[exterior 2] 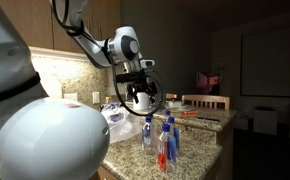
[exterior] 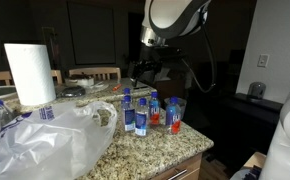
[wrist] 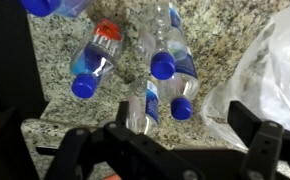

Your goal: Pick up the bottles from the counter and put them in the plastic

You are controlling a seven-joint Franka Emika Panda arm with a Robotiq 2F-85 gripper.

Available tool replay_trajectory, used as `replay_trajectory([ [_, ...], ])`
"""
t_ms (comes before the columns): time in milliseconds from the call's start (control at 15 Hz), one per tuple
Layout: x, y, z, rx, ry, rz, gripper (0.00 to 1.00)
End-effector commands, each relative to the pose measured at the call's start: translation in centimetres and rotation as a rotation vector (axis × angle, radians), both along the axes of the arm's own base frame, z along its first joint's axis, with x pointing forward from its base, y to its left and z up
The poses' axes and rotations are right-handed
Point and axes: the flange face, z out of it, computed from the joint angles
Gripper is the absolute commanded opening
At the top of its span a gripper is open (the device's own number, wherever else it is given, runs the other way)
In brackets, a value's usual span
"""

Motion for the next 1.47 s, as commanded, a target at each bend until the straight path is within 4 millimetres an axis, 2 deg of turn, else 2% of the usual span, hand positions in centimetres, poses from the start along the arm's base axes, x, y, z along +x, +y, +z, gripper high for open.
replay_trajectory([
  [0,0.5,-1.2,-2.5,0.014,0.024,-0.054,1.0],
  [200,1.4,-0.8,-5.3,0.078,0.023,-0.076,1.0],
  [400,2.4,-1.5,-7.1,0.092,0.023,-0.105,1.0],
  [467,2.6,-1.8,-7.7,0.088,0.03,-0.111,0.83],
  [533,2.7,-1.9,-8.1,0.092,0.037,-0.115,0.73],
  [800,2.9,-2.0,-9.4,0.096,0.073,-0.123,0.45],
  [1000,2.8,-1.9,-8.9,0.097,0.077,-0.13,0.26],
  [1200,2.9,-1.7,-7.4,0.093,0.054,-0.138,0.1],
  [1400,2.6,-1.6,-6.5,0.081,0.055,-0.145,0.1],
])
